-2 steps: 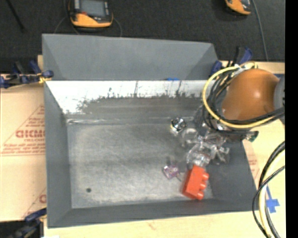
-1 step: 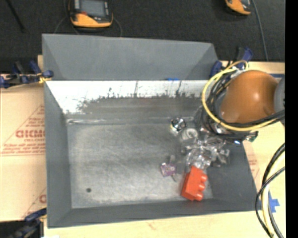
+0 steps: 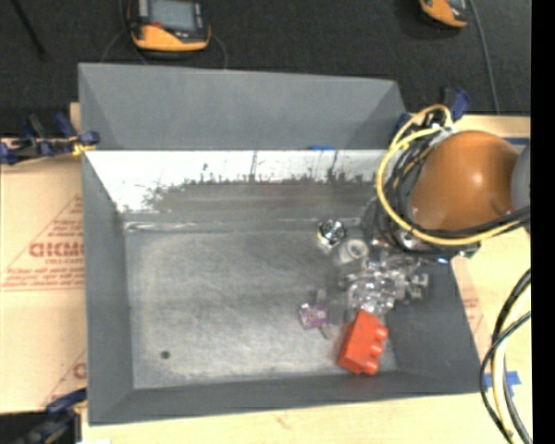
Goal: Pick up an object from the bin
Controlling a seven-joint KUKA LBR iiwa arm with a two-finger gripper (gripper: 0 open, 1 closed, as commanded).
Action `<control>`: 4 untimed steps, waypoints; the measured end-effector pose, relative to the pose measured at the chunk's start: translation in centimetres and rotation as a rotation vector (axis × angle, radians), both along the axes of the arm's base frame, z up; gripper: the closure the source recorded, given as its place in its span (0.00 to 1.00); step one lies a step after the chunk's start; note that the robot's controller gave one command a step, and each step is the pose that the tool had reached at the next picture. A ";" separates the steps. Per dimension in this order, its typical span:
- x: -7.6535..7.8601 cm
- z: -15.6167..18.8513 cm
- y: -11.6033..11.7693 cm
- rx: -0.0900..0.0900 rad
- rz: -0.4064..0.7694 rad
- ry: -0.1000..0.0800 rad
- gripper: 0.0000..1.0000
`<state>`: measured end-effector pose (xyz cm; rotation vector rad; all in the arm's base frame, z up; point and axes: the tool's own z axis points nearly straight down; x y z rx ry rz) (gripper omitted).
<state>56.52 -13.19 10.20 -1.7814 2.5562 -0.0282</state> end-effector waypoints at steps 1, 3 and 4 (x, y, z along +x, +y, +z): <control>-0.2 0.0 0.1 0.001 0.037 0.013 0.00; 0.2 0.2 -0.1 -0.004 0.097 -0.007 1.00; -1.5 15.2 0.5 -0.003 0.062 0.024 1.00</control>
Offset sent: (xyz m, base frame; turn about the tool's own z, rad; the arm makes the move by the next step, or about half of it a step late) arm -0.0662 0.0263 -0.0320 -0.3371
